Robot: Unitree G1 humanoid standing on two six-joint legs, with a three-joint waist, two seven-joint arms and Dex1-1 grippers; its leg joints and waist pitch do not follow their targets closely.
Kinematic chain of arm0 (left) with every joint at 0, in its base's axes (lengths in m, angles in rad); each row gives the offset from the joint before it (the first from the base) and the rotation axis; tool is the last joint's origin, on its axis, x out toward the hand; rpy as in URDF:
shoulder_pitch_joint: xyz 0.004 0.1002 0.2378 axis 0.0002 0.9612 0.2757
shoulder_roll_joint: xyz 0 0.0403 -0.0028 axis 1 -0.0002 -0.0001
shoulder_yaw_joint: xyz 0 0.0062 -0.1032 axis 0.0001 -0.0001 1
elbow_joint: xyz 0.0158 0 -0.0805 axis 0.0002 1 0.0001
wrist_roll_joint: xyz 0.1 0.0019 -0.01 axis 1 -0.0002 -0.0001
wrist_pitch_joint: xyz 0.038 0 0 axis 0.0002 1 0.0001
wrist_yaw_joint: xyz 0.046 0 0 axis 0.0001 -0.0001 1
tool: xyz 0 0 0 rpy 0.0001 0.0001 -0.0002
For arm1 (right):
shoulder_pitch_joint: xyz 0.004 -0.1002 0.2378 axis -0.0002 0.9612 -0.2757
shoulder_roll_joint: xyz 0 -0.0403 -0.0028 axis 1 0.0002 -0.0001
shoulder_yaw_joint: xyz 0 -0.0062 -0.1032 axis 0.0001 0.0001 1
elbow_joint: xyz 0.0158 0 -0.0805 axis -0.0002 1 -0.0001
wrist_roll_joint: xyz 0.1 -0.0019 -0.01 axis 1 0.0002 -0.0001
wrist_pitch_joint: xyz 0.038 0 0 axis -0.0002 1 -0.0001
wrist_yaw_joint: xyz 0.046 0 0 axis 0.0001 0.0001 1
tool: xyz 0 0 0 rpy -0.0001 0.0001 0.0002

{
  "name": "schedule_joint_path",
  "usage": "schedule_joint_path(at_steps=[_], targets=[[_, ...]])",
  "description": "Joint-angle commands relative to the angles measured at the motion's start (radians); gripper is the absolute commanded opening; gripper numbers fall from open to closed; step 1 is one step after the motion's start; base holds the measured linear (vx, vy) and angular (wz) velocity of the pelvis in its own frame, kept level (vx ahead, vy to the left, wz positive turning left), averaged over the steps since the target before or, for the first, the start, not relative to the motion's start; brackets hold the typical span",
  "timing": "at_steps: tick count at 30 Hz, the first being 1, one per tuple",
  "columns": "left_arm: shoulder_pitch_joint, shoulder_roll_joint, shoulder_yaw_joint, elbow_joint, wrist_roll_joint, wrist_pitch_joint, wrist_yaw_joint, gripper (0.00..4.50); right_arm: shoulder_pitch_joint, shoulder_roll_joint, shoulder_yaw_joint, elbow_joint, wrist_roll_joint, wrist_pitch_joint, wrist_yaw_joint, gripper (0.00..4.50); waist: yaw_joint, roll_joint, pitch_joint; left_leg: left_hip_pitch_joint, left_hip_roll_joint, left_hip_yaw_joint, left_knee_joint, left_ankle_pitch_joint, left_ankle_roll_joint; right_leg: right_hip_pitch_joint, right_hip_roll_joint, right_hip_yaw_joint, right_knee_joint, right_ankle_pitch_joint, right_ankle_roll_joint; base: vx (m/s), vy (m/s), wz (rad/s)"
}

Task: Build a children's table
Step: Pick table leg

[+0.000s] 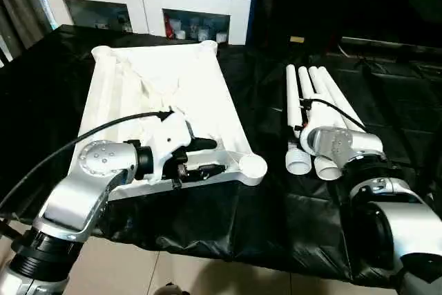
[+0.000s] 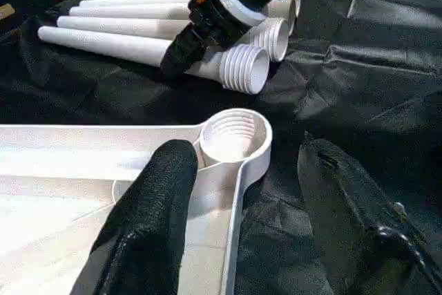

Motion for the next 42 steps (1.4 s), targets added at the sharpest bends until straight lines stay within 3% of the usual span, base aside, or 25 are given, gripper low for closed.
schedule_joint_path(at_steps=[1, 7, 8, 9, 12, 14, 17, 18, 22, 25, 26, 28, 29, 31, 32, 33, 34, 35, 36, 42], targets=[[-0.005, 0.009, -0.007, -0.022, 0.018, -0.006, 0.01, 2.68, -0.008, -0.004, -0.011, 0.043, 0.004, 0.011, -0.003, 2.83, -0.002, 0.0, -0.062, 0.013, 0.091, -0.042, -0.064, -0.07, -0.001, 0.044, -0.149, 0.089, -0.073, -0.127, -0.11, 0.0, 0.0, 0.0], [-0.009, 0.008, -0.01, -0.025, 0.025, -0.01, 0.025, 2.68, -0.02, -0.009, -0.022, 0.069, 0.007, 0.002, -0.006, 2.45, -0.001, -0.001, -0.062, 0.012, 0.091, -0.042, -0.063, -0.074, -0.002, 0.044, -0.149, 0.088, -0.074, -0.137, -0.111, 0.0, 0.0, 0.0], [-0.011, 0.001, -0.009, -0.022, 0.031, -0.016, 0.034, 2.68, -0.023, -0.011, -0.029, 0.078, 0.01, -0.006, -0.004, 2.22, -0.001, -0.001, -0.062, 0.013, 0.091, -0.042, -0.063, -0.074, -0.001, 0.044, -0.15, 0.089, -0.075, -0.137, -0.111, 0.0, 0.0, 0.0], [-0.011, -0.002, -0.008, -0.021, 0.033, -0.019, 0.04, 2.68, -0.022, -0.012, -0.031, 0.079, 0.011, -0.01, -0.003, 2.22, -0.004, -0.013, -0.062, 0.012, 0.091, -0.04, -0.064, -0.073, 0.001, 0.044, -0.149, 0.088, -0.075, -0.139, -0.111, 0.0, 0.0, 0.0], [-0.014, -0.014, -0.006, -0.012, 0.036, -0.016, 0.067, 2.68, -0.024, -0.013, -0.036, 0.076, 0.005, -0.054, 0.011, 1.97, -0.002, -0.002, -0.061, 0.013, 0.093, -0.042, -0.063, -0.078, -0.005, 0.042, -0.15, 0.088, -0.075, -0.144, -0.111, 0.0, 0.0, 0.0], [-0.022, -0.034, 0.0, 0.009, 0.051, -0.028, 0.104, 2.68, -0.026, -0.011, -0.051, 0.058, 0.016, -0.1, 0.022, 1.9, -0.004, -0.006, -0.062, 0.013, 0.093, -0.042, -0.064, -0.082, -0.007, 0.043, -0.15, 0.088, -0.073, -0.136, -0.113, 0.0, 0.0, 0.0], [-0.038, -0.068, 0.015, 0.035, 0.059, -0.038, 0.151, 2.68, -0.026, -0.009, -0.069, 0.032, 0.035, -0.131, 0.043, 1.87, -0.002, -0.005, -0.063, 0.011, 0.091, -0.041, -0.061, -0.077, 0.0, 0.045, -0.15, 0.089, -0.073, -0.117, -0.117, 0.0, 0.0, 0.0], [-0.062, -0.105, 0.034, 0.063, 0.061, -0.041, 0.204, 2.68, -0.02, -0.004, -0.086, -0.002, 0.058, -0.177, 0.083, 1.86, -0.001, -0.004, -0.064, 0.011, 0.091, -0.041, -0.061, -0.073, 0.002, 0.045, -0.15, 0.089, -0.073, -0.112, -0.118, 0.0, 0.0, 0.0], [-0.105, -0.171, 0.076, 0.11, 0.046, -0.023, 0.291, 2.68, -0.006, 0.004, -0.115, -0.07, 0.11, -0.212, 0.168, 1.86, 0.002, -0.007, -0.071, 0.006, 0.093, -0.043, -0.057, -0.025, 0.036, 0.049, -0.15, 0.086, -0.061, -0.017, -0.126, 0.0, 0.0, 0.0], [-0.17, -0.262, 0.144, 0.165, -0.006, 0.031, 0.393, 2.68, 0.03, 0.009, -0.133, -0.202, 0.191, -0.164, 0.305, 1.86, 0.004, -0.012, -0.075, 0.002, 0.091, -0.043, -0.053, -0.003, 0.068, 0.053, -0.15, 0.085, -0.055, 0.044, -0.14, 0.0, 0.0, 0.0], [-0.193, -0.295, 0.168, 0.176, -0.044, 0.067, 0.41, 2.68, 0.064, 0.009, -0.121, -0.292, 0.23, -0.127, 0.38, 1.86, 0.004, -0.018, -0.073, 0.001, 0.088, -0.039, -0.051, -0.002, 0.084, 0.055, -0.145, 0.085, -0.058, 0.055, -0.137, 0.0, 0.0, 0.0], [-0.22, -0.336, 0.192, 0.185, -0.089, 0.106, 0.424, 2.96, 0.113, 0.009, -0.099, -0.41, 0.276, -0.09, 0.473, 1.86, 0.008, -0.019, -0.073, -0.002, 0.091, -0.042, -0.051, 0.008, 0.106, 0.055, -0.149, 0.083, -0.06, 0.055, -0.133, 0.0, 0.0, 0.0], [-0.24, -0.368, 0.216, 0.183, -0.15, 0.159, 0.418, 3.03, 0.157, 0.006, -0.074, -0.501, 0.309, -0.064, 0.535, 1.85, 0.015, -0.019, -0.075, -0.001, 0.094, -0.042, -0.048, 0.025, 0.118, 0.054, -0.151, 0.082, -0.058, 0.064, -0.128, 0.0, 0.0, 0.0], [-0.264, -0.41, 0.252, 0.177, -0.233, 0.221, 0.423, 3.06, 0.21, 0.002, -0.044, -0.606, 0.349, -0.041, 0.596, 1.85, 0.018, -0.019, -0.075, -0.001, 0.098, -0.044, -0.048, 0.03, 0.122, 0.051, -0.154, 0.081, -0.059, 0.056, -0.133, 0.0, 0.0, 0.0], [-0.271, -0.425, 0.262, 0.177, -0.248, 0.231, 0.43, 3.29, 0.227, 0.0, -0.036, -0.638, 0.362, -0.03, 0.615, 1.85, 0.02, -0.021, -0.075, -0.003, 0.095, -0.043, -0.046, 0.033, 0.125, 0.051, -0.153, 0.081, -0.061, 0.045, -0.136, 0.0, 0.0, 0.0], [-0.271, -0.425, 0.262, 0.177, -0.248, 0.231, 0.43, 3.29, 0.227, 0.0, -0.036, -0.638, 0.362, -0.03, 0.615, 1.85, 0.021, -0.015, -0.074, -0.004, 0.094, -0.044, -0.046, 0.029, 0.122, 0.049, -0.155, 0.08, -0.062, 0.03, -0.137, 0.0, 0.0, 0.0], [-0.303, -0.47, 0.312, 0.207, -0.288, 0.274, 0.49, 3.44, 0.264, -0.004, -0.015, -0.714, 0.397, -0.006, 0.655, 1.85, 0.018, -0.019, -0.07, -0.004, 0.092, -0.041, -0.047, 0.006, 0.114, 0.05, -0.152, 0.08, -0.071, -0.012, -0.129, 0.0, 0.0, 0.0], [-0.303, -0.47, 0.312, 0.207, -0.288, 0.274, 0.49, 3.44, 0.264, -0.004, -0.015, -0.714, 0.397, -0.006, 0.655, 1.85, 0.024, -0.017, -0.07, 0.001, 0.092, -0.041, -0.046, -0.009, 0.107, 0.048, -0.153, 0.08, -0.079, -0.054, -0.12, 0.0, 0.0, 0.0], [-0.338, -0.505, 0.36, 0.241, -0.328, 0.323, 0.54, 3.49, 0.301, -0.012, 0.01, -0.795, 0.437, 0.032, 0.697, 1.85, 0.022, -0.016, -0.068, -0.004, 0.091, -0.044, -0.049, -0.014, 0.099, 0.052, -0.151, 0.078, -0.082, -0.093, -0.106, 0.0, 0.0, 0.0], [-0.36, -0.53, 0.394, 0.227, -0.404, 0.364, 0.544, 3.53, 0.344, -0.02, 0.038, -0.884, 0.461, 0.085, 0.728, 1.84, 0.036, -0.015, -0.068, 0.001, 0.092, -0.044, -0.049, -0.017, 0.085, 0.045, -0.15, 0.08, -0.089, -0.129, -0.075, 0.0, 0.0, 0.0]])
